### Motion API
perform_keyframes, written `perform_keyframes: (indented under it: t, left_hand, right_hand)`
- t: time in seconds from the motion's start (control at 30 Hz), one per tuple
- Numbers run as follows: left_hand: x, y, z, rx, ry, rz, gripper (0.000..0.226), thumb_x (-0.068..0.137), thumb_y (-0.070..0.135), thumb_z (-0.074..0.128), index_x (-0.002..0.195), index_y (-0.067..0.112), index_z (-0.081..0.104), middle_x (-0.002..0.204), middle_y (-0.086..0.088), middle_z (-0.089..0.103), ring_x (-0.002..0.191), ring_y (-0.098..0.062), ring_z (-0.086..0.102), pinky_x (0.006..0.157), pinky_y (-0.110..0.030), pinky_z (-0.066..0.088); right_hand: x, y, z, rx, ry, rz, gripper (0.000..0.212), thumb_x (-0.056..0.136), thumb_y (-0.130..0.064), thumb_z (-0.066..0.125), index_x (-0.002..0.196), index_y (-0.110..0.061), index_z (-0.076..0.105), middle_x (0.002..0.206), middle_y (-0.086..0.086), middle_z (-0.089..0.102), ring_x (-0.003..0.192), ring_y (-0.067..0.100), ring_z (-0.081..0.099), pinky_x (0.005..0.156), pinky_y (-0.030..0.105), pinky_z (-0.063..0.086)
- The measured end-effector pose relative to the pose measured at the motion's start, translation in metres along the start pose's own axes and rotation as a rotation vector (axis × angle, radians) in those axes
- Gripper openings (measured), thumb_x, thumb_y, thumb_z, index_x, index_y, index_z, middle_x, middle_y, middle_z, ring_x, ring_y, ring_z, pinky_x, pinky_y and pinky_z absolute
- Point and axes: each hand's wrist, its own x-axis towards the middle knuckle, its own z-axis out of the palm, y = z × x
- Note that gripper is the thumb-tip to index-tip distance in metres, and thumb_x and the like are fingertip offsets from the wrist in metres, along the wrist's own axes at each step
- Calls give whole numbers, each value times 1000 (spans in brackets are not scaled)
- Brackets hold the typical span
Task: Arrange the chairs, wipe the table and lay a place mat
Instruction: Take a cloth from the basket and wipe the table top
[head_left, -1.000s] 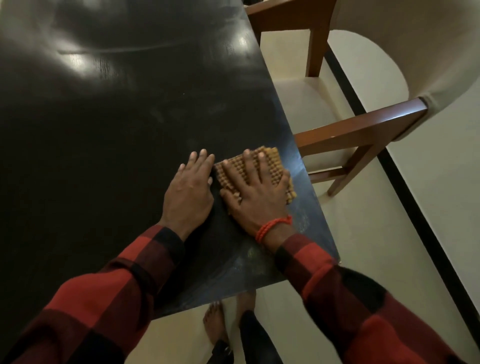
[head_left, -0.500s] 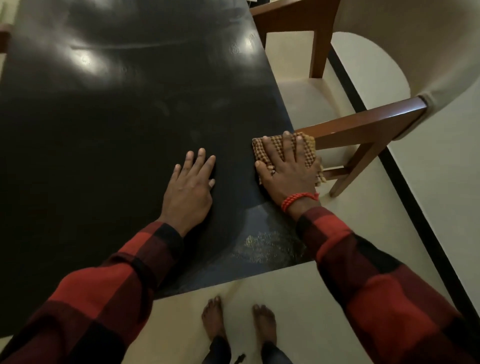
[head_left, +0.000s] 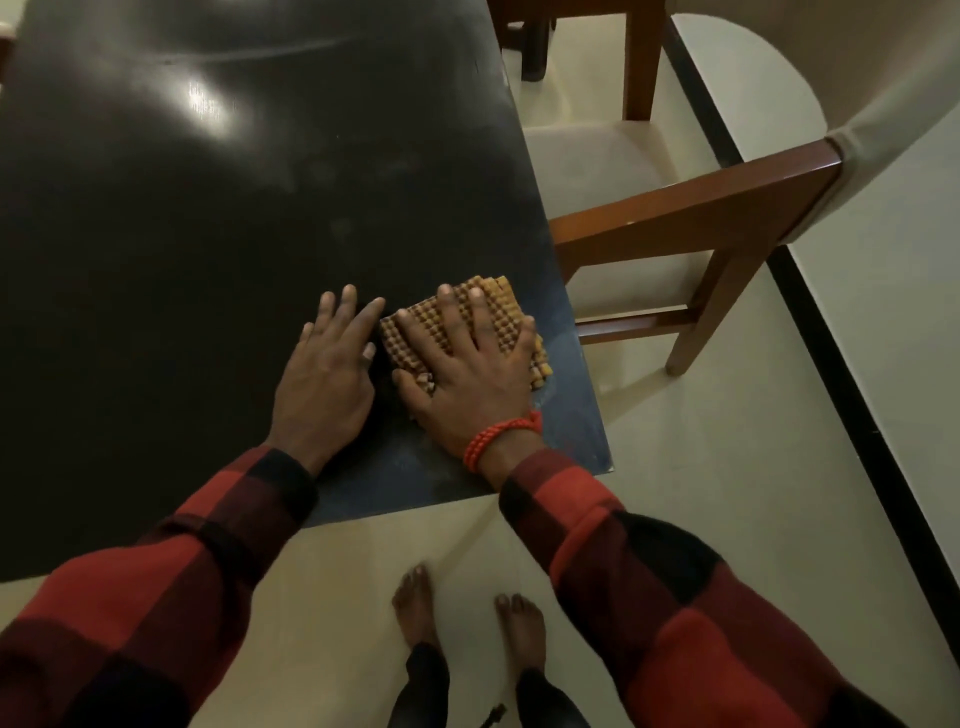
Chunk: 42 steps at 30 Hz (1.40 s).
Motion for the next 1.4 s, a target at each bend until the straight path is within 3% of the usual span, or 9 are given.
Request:
perform_keyframes:
  t: [0.27,0.43,0.63,0.8,0.9,1.07,1.27,1.4]
  left_hand:
    - [-19,28,8,14,-10,-5,52,106,14,40,157,22,33,167,-7,20,156,-24,9,124,-42,12]
    - [-32,34,7,-3,4,-10,51,106,13,40,157,22,35,167,-6,20,156,-22,10,124,-38,10]
    - [-45,29,-2,-86,64,-87,50,106,11,41,154,21,39,167,-6,22,155,-19,12,124,-36,11]
    - [-56,35,-2,-114,65,-83,49,107,14,38,155,23,38,167,-3,21,155,-14,10,126,-35,10]
    - [-61,34,-2,-124,58,-81,49,107,14,38,155,22,37,167,-3,20,155,-14,9,124,-33,8]
    - [-69,33,-3,-76,17,-39,49,107,15,38,156,23,36,167,-5,21,155,-18,10,122,-31,6]
    - [-75,35,3,0,-75,55,50,108,17,38,157,26,34,167,-4,20,156,-20,9,123,-36,9]
    - [-87,31,14,0,-58,103,49,107,16,39,155,24,38,166,-5,24,155,-23,13,125,-42,14]
  right_hand:
    - [20,70,-25,-17,-78,94,65,97,-68,24,157,-51,6,171,-3,-3,156,28,-4,116,72,6]
    - [-8,51,-24,-13,-74,44,65,99,-65,24,159,-47,5,171,1,-5,156,30,-6,116,71,0]
    - [-71,-23,-1,59,-33,-92,63,99,-62,27,158,-40,21,170,8,7,156,35,5,111,76,3]
    - [-91,-62,11,49,-40,-161,76,99,-62,35,162,-30,9,171,4,2,156,33,-3,110,76,-1]
    - [-90,-57,11,37,-42,-172,74,99,-62,35,162,-30,14,171,1,7,157,30,1,111,74,2]
    - [-93,-24,2,40,-45,-100,62,100,-63,30,158,-43,21,170,0,10,157,28,6,113,74,3]
    - [-91,49,-14,-15,-67,202,64,99,-66,25,158,-50,4,171,-2,-6,156,30,-4,115,73,6]
    - [-100,63,-13,16,-63,221,66,97,-69,20,158,-49,5,171,-2,-5,156,31,-3,117,69,15]
